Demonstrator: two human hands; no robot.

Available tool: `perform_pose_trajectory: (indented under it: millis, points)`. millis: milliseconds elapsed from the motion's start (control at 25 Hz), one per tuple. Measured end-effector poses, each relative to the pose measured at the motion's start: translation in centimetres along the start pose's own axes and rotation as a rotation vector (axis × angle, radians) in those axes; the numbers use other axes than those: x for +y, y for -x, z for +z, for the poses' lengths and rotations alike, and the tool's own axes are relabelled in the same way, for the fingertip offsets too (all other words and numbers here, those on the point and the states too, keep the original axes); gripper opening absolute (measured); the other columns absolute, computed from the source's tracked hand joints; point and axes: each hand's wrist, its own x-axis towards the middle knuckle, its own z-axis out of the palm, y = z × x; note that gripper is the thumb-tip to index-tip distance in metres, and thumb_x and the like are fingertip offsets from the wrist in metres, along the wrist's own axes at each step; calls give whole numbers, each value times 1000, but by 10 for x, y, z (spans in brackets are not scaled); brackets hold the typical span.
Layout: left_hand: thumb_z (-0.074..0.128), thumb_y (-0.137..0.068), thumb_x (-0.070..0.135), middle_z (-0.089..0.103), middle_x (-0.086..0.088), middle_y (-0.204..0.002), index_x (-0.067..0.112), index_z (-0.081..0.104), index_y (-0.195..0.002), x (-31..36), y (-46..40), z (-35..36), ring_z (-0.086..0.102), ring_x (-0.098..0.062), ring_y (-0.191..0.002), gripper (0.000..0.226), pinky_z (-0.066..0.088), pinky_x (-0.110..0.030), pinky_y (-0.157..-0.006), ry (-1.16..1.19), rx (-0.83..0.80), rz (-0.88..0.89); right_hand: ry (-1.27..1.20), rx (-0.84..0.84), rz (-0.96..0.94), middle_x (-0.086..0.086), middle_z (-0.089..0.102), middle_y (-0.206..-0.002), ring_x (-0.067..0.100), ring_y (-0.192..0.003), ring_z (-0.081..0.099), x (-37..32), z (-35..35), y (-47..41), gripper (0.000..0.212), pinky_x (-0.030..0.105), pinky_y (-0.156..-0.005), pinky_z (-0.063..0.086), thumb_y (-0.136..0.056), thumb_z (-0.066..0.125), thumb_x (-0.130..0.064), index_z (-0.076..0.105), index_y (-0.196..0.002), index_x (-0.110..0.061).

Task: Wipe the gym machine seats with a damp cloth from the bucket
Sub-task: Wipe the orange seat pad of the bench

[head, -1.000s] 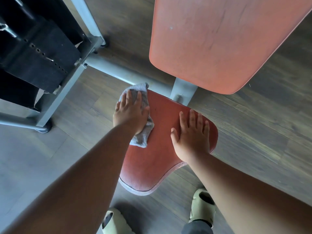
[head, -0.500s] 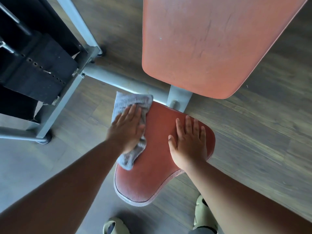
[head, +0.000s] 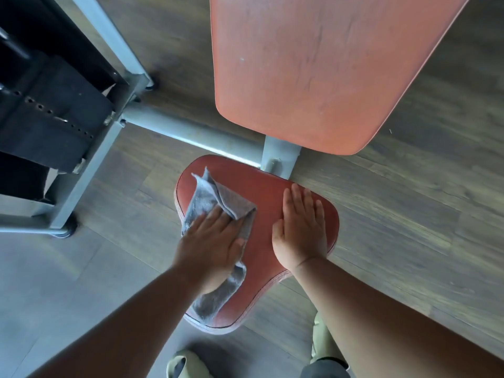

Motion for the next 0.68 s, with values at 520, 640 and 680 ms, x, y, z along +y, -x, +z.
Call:
perform_pose_trajectory:
  millis: [520,640,680]
  points:
    - [18,-99,48,20,1,-164,26,16,-158,21,29,2,12,-22,-152,63,13,-43,-121,37,-28,-123,71,-113,-116,6,-3,-166,26,-152,-3,16,-10,-1,79,46,-122,1,-90,15,-60,6,-157,-18]
    - [24,-99,49,36,-1,-157,25,25,-156,24,48,5,25,-26,-148,62,20,-47,-118,26,-10,-155,172,-100,-306,2,4,-166,24,-151,9,47,-21,-5,90,45,-121,13,-85,8,-82,10,-157,-27]
    - [20,-98,50,32,-1,-160,27,19,-157,26,36,5,22,-26,-149,63,19,-48,-119,14,-9,-164,171,-97,-327,1,7,-166,24,-151,11,53,-22,-7,91,46,-121,15,-84,9,-84,11,-157,-29]
